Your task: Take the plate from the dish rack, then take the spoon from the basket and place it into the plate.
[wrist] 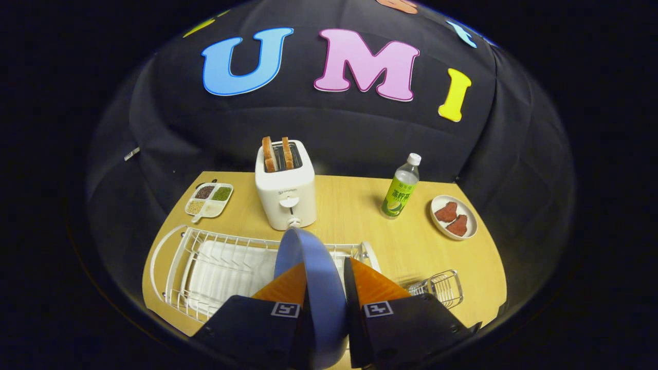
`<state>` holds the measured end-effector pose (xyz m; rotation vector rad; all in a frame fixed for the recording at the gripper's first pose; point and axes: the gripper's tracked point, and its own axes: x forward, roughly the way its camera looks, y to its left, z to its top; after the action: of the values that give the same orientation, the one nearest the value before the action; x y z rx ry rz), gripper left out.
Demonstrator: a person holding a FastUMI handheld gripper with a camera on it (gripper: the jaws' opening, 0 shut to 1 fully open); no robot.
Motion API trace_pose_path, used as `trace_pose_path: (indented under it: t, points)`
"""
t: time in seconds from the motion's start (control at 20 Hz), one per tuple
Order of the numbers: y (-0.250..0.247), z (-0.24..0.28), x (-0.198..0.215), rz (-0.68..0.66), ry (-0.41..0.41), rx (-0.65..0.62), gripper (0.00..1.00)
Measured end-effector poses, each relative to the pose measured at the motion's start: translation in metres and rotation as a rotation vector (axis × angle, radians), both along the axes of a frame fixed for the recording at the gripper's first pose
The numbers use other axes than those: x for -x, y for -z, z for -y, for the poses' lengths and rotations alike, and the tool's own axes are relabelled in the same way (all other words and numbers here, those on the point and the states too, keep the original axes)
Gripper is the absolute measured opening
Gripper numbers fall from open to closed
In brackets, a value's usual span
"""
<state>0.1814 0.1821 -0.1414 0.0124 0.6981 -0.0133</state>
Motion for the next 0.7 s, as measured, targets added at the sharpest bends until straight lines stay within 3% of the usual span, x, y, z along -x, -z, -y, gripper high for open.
trace_pose_path:
  t: [0.35, 0.7]
  points:
    - [-0.034, 0.026, 0.017, 0.048, -0.057, -0.119, 0.29]
    - [-0.054, 0.084, 0.078, 0.069, -0.098, -0.324, 0.29]
